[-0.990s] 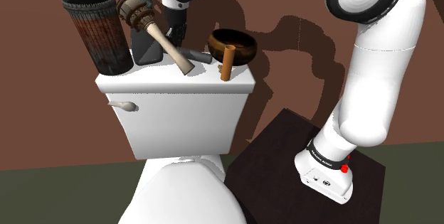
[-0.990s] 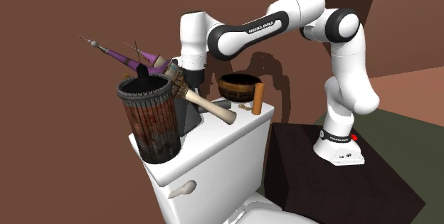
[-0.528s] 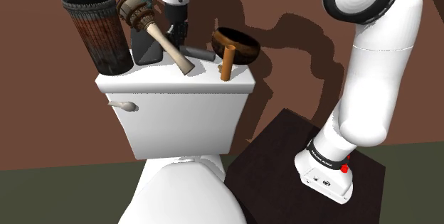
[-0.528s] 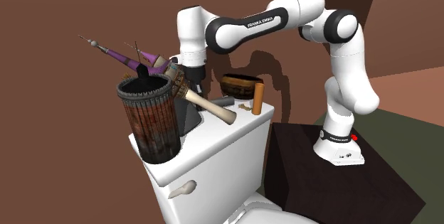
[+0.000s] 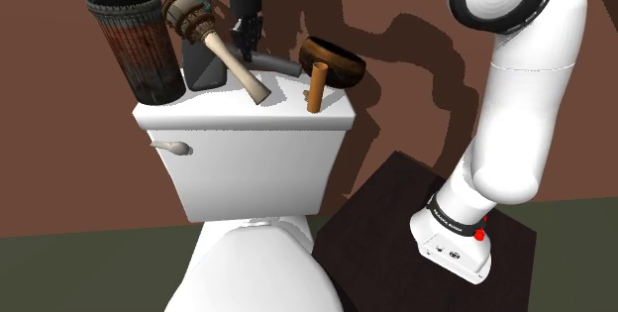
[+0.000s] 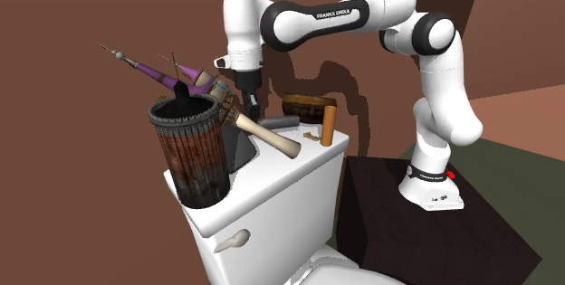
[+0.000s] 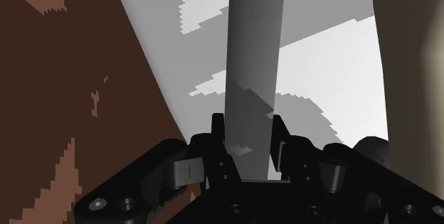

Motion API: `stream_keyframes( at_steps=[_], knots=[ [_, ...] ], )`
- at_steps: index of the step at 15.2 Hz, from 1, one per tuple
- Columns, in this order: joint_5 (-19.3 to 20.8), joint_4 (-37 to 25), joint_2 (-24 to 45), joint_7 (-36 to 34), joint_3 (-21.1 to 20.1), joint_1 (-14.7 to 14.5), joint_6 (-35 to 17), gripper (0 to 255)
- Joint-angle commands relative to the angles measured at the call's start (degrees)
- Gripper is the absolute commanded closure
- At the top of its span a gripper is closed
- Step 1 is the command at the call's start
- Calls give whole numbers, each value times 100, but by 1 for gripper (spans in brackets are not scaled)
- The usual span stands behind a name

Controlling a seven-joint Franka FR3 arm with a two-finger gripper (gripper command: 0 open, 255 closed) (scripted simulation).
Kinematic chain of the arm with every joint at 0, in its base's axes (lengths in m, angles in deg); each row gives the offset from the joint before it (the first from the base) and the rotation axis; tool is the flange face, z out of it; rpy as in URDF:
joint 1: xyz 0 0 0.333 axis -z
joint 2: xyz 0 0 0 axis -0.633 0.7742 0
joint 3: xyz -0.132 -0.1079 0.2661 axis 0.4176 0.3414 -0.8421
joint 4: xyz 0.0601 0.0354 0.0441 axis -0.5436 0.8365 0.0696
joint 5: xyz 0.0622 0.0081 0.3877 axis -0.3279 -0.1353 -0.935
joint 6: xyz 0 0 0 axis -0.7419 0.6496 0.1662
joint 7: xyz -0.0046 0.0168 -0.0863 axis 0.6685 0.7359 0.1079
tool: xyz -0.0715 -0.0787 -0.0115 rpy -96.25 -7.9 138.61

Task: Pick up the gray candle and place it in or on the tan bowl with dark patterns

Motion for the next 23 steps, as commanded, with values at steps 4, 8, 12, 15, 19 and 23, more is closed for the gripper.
stream_keyframes(
  at_steps=[4,8,12,15,19,23],
  knots=[
    [45,-637,76,-5,20,10,94,255],
    [66,-1106,180,-4,9,-10,459,255],
    [96,-1658,335,-3,-3,-41,858,255],
    [129,-2151,497,-2,-13,-74,1190,255],
    [184,-2922,789,3,-16,-142,1670,255],
    [-67,-938,-544,303,22,293,1002,255]
  ],
)
